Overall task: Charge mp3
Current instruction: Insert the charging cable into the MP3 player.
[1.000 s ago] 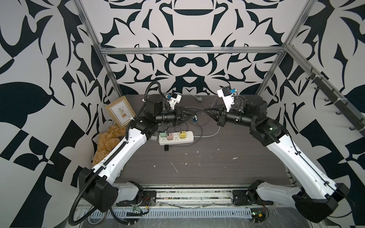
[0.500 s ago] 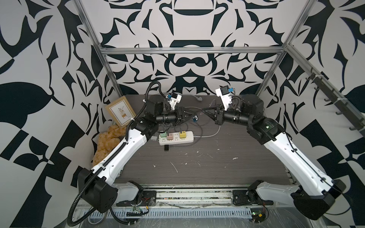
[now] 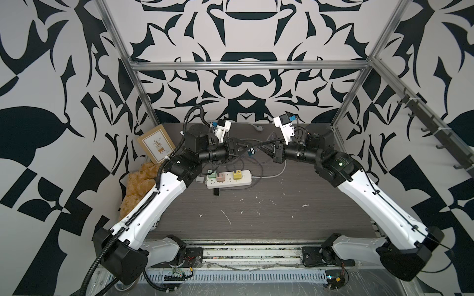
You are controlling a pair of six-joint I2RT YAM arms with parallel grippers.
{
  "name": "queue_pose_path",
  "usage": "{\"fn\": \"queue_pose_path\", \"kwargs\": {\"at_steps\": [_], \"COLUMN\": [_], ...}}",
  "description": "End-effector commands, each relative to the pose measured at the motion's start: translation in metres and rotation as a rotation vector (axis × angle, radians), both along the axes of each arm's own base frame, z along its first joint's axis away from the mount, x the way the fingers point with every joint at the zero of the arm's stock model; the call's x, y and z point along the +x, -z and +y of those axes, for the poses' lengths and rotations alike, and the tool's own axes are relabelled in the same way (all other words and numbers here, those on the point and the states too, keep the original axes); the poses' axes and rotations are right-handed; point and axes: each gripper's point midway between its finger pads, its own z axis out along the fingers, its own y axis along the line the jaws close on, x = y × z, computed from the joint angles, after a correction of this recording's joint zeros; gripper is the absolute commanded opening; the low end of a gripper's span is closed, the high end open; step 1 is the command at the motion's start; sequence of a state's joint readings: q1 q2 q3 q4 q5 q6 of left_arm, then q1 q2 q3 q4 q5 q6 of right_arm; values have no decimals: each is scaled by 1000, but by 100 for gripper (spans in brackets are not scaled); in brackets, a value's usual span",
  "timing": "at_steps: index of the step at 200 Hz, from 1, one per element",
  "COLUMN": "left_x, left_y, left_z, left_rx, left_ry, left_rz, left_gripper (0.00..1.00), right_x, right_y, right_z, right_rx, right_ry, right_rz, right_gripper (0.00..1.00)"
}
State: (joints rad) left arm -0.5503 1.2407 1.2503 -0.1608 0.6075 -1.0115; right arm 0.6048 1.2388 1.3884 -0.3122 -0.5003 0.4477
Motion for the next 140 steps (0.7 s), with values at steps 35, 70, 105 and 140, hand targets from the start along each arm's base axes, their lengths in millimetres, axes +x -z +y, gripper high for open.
{"fn": "queue_pose_path", "kwargs": {"at_steps": [35, 70, 105, 140], "left_x": [-1, 0, 1, 2], "left_y": [9, 11, 9, 8], "left_z": [6, 7, 6, 6], "left_rx": [35, 40, 36, 33], "left_ry": [-34, -43, -46, -42], "left_rz": [4, 6, 0, -4], "left_gripper": [0, 0, 0, 0], "right_x": [-4, -6, -5, -2], "right_y": [-45, -45, -36, -25], "right_z": [1, 3, 9, 12], "right_rx": [130, 144, 133, 112], "right_ry": [7, 1, -9, -7], "right_rz": [-28, -9, 17, 36], "right_gripper": [0, 0, 0, 0]}}
